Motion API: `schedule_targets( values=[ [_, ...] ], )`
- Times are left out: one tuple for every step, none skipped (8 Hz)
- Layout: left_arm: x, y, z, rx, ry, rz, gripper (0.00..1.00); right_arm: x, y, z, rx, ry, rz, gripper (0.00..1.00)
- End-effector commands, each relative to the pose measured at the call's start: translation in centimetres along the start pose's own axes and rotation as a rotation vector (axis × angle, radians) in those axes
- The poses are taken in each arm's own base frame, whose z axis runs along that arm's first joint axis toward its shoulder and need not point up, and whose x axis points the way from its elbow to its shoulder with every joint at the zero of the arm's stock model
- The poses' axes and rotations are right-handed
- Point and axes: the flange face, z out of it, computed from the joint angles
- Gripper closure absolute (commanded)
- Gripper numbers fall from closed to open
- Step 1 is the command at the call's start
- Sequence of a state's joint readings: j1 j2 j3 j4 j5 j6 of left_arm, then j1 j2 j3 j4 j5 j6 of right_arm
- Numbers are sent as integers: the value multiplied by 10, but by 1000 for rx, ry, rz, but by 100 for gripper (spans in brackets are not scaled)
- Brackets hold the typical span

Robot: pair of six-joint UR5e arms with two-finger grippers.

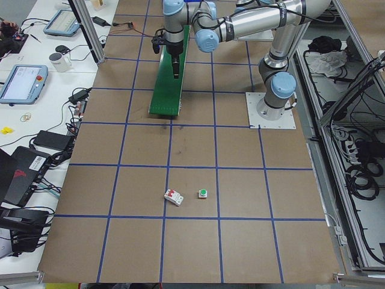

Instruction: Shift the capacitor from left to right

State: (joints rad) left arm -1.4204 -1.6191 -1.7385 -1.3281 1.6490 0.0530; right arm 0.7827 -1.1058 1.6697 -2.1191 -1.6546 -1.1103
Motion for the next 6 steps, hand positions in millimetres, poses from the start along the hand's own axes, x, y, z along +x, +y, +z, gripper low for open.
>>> schedule_targets(
  values=[
    [0, 0, 0, -1, 0, -4, 0, -8, 6, -42, 39, 38, 22, 5],
    [0, 0, 0, -1, 0, -10, 0, -24, 9, -77, 71, 13, 62, 0],
    [0, 0, 0, 1, 0, 1, 0, -53, 11, -127, 80, 5, 106, 0],
    [0, -2, -3, 7, 1, 0, 0, -90, 5, -178, 88, 18, 94, 0],
    [0, -2, -4, 9, 1, 5, 0, -118, -2, -207, 82, -1, 129, 0],
    [0, -2, -3, 7, 1, 6, 0, -143, -16, -231, 65, -23, 174, 0]
  ],
)
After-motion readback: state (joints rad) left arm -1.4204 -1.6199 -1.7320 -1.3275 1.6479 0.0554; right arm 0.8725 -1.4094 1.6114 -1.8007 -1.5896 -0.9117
